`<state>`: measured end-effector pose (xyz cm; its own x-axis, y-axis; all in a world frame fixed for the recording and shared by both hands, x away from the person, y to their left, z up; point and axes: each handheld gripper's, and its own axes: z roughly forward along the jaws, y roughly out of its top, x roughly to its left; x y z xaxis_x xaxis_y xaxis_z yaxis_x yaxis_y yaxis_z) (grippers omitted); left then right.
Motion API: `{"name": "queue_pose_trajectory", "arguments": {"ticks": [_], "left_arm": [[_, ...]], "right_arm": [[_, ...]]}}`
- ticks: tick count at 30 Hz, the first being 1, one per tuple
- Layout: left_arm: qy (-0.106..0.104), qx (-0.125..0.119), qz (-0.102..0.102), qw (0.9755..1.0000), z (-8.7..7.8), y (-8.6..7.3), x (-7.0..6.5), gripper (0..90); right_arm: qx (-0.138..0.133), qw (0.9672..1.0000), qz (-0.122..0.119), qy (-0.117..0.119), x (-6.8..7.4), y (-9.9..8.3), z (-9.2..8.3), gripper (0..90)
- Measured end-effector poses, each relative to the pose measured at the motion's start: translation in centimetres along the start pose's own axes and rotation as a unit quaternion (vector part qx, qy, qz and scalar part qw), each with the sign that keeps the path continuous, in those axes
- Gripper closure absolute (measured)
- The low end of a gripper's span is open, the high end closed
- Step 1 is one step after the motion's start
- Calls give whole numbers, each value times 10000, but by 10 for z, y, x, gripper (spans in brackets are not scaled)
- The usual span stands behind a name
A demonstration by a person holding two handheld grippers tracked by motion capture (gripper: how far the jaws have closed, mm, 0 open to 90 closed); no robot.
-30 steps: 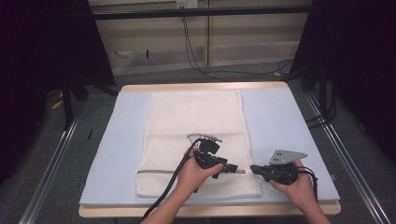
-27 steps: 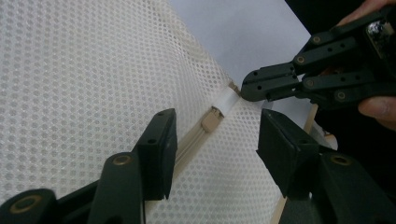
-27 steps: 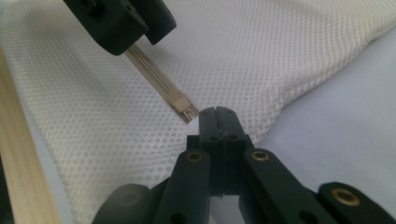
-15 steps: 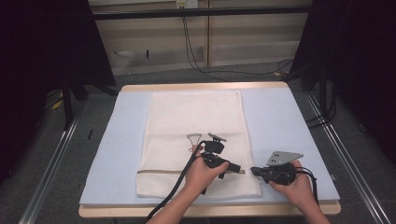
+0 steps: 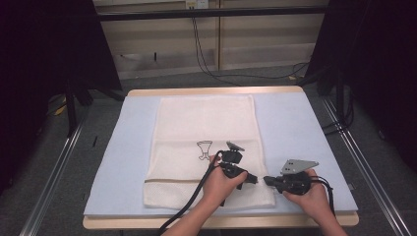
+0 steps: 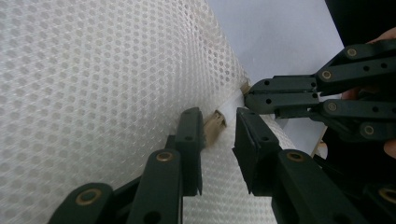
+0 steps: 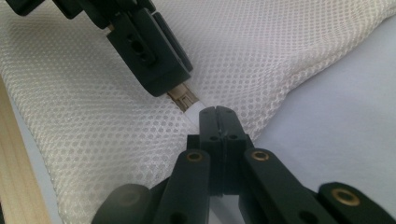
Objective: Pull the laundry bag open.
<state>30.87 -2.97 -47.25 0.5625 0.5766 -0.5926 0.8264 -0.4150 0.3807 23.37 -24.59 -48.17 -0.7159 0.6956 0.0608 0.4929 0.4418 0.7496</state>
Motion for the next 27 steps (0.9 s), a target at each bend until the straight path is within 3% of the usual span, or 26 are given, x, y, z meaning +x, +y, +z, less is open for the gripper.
{"name": "queue_pose_trajectory", "arguments": {"ticks": [4,8,10,13,17,23,25,27], "left_arm": [[-63,-57,-142,9999,5,1,-1,765],[45,-79,-177,9998,7,1,-2,811],[-8,-38,-182,9998,8,1,-1,843],[-47,-111,-339,9994,8,1,-2,867],[-114,-2,-331,9994,4,2,2,871],[-219,-21,-502,9985,3,2,4,872],[-151,4,-448,9989,0,1,6,873],[-240,55,-458,9986,-4,1,10,873]], "right_arm": [[0,10000,42,-15,1,0,0,900],[9,10000,32,-6,1,0,1,900],[25,10000,20,-40,2,0,1,900],[31,9999,-72,-66,3,0,2,900],[92,9999,-80,-79,3,2,2,900],[186,9996,-151,-148,5,4,4,900],[181,9997,-133,-132,4,4,4,900],[178,9997,-103,-115,4,4,4,900]]}}
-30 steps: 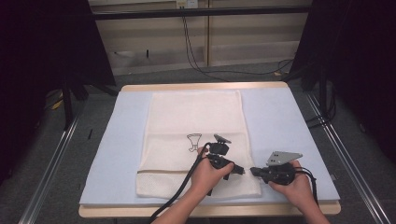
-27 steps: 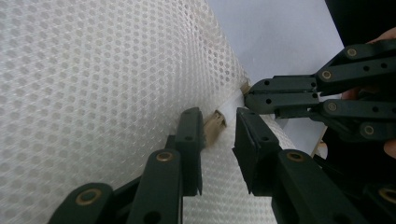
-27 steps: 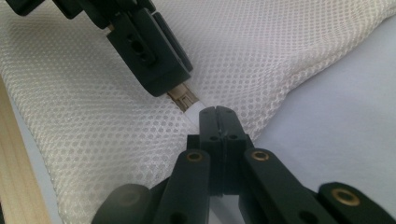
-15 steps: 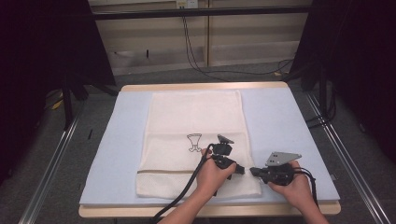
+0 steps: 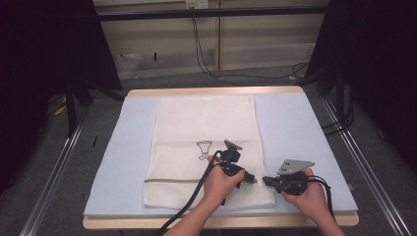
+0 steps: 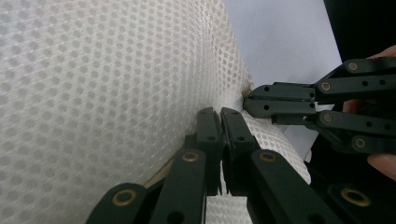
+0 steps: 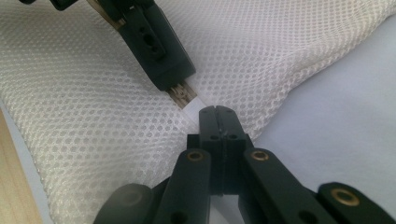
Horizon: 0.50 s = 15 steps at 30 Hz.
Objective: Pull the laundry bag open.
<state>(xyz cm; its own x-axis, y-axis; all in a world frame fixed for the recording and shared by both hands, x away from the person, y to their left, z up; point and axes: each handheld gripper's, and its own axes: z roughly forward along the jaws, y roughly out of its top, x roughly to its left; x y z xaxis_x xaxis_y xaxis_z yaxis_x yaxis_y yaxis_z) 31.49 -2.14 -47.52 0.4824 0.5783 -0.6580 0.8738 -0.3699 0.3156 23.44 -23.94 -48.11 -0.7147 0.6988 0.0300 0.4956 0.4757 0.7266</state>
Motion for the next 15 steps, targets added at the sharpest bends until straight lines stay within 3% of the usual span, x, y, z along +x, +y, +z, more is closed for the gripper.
{"name": "queue_pose_trajectory", "arguments": {"ticks": [2,8,10,11,12,15], "left_arm": [[-35,-77,-134,9999,-1,-1,1,873],[-47,-23,-82,10000,-10,-2,5,873],[-114,-20,-134,9998,-12,-2,6,873],[-1,-71,-170,9998,-13,-3,5,873],[-90,-96,-236,9996,-14,-3,5,873],[-88,-28,-154,9998,-16,-3,7,873]], "right_arm": [[10,10000,12,2,0,0,0,900],[-3,10000,39,37,-1,0,0,900],[-26,10000,40,41,-1,0,0,900],[-35,10000,41,51,-2,-1,0,900],[-28,10000,39,47,-2,-1,0,900],[-37,10000,44,71,-2,-1,0,900]]}}
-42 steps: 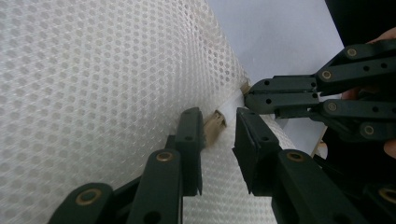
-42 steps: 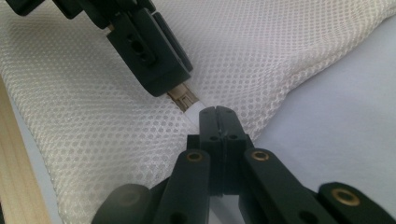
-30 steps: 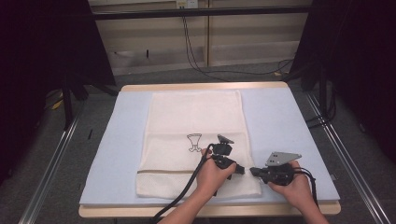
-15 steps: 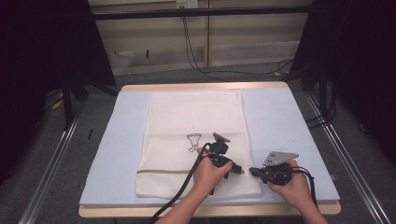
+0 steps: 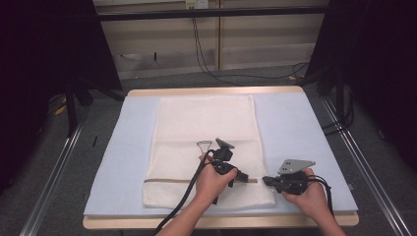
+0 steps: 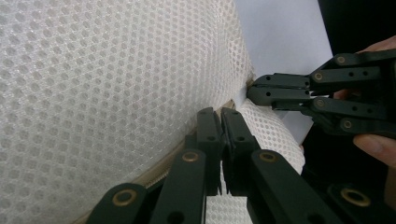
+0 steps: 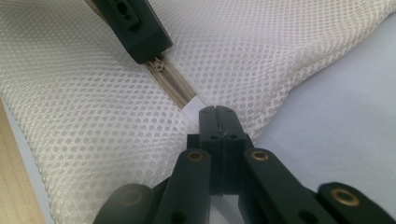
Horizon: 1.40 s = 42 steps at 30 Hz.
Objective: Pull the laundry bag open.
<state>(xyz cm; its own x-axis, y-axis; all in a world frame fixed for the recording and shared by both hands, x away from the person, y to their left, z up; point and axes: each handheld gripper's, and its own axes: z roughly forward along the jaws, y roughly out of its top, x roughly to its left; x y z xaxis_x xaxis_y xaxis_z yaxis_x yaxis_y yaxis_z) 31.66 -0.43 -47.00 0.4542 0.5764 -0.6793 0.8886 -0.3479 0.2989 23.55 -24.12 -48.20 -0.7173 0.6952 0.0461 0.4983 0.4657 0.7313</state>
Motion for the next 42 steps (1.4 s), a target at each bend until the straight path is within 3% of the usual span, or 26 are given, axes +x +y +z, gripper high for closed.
{"name": "queue_pose_trajectory", "arguments": {"ticks": [6,11,12,13,15,20,27,42], "left_arm": [[-61,66,-34,10000,-5,0,3,873],[18,12,-49,10000,-10,-1,6,873],[-61,26,-63,10000,-11,-1,7,873],[25,-6,-71,10000,-12,-1,7,873],[-99,66,-97,9999,-14,-1,9,873],[-65,9,-147,9999,-17,-2,10,873],[-43,5,-41,10000,-21,-3,12,873],[-13,-52,-74,10000,-34,-6,18,873]], "right_arm": [[-27,10000,18,25,-1,-1,0,900],[-45,10000,48,40,-1,-1,0,900],[-46,10000,49,41,-1,-1,0,900],[-38,10000,51,26,-1,-1,0,900],[-41,10000,62,19,-1,-1,0,900],[-40,10000,63,22,-1,-1,0,900],[-43,10000,58,22,-1,-1,0,900],[-134,9998,80,79,-1,-3,1,900]]}}
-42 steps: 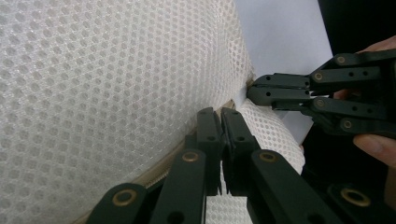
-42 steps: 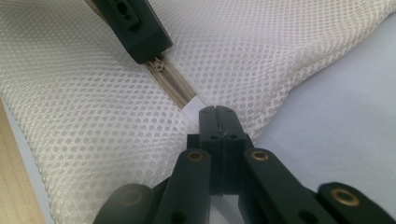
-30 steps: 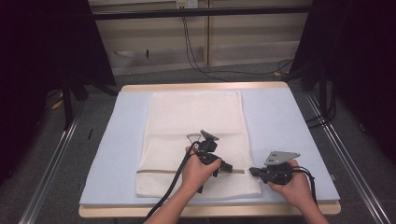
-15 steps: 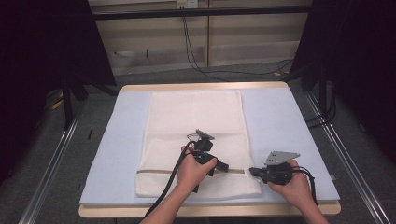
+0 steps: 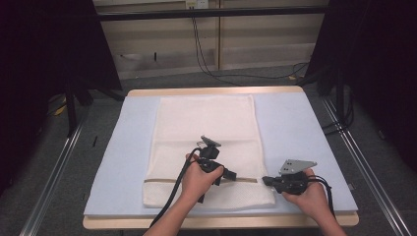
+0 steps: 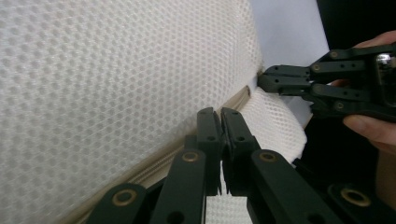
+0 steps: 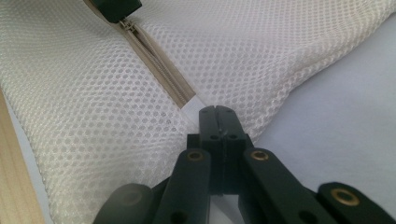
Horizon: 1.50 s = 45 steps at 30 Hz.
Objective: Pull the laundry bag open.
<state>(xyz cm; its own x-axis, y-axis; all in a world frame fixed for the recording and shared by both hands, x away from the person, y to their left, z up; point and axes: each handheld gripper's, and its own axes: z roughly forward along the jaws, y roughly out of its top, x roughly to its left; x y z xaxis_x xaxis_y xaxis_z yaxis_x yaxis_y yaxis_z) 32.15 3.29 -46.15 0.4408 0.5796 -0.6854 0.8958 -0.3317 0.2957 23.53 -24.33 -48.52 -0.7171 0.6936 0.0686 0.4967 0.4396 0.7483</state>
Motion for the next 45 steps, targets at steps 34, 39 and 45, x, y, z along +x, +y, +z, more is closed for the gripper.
{"name": "queue_pose_trajectory", "arguments": {"ticks": [34,39,45], "left_arm": [[-95,-100,-214,9997,-25,-9,22,873],[-87,-95,-268,9996,-25,-10,24,873],[-153,-115,-300,9994,-27,-12,28,873]], "right_arm": [[5,10000,35,5,-1,0,0,900],[22,10000,32,-18,0,1,0,900],[27,10000,-13,-30,0,1,0,900]]}}
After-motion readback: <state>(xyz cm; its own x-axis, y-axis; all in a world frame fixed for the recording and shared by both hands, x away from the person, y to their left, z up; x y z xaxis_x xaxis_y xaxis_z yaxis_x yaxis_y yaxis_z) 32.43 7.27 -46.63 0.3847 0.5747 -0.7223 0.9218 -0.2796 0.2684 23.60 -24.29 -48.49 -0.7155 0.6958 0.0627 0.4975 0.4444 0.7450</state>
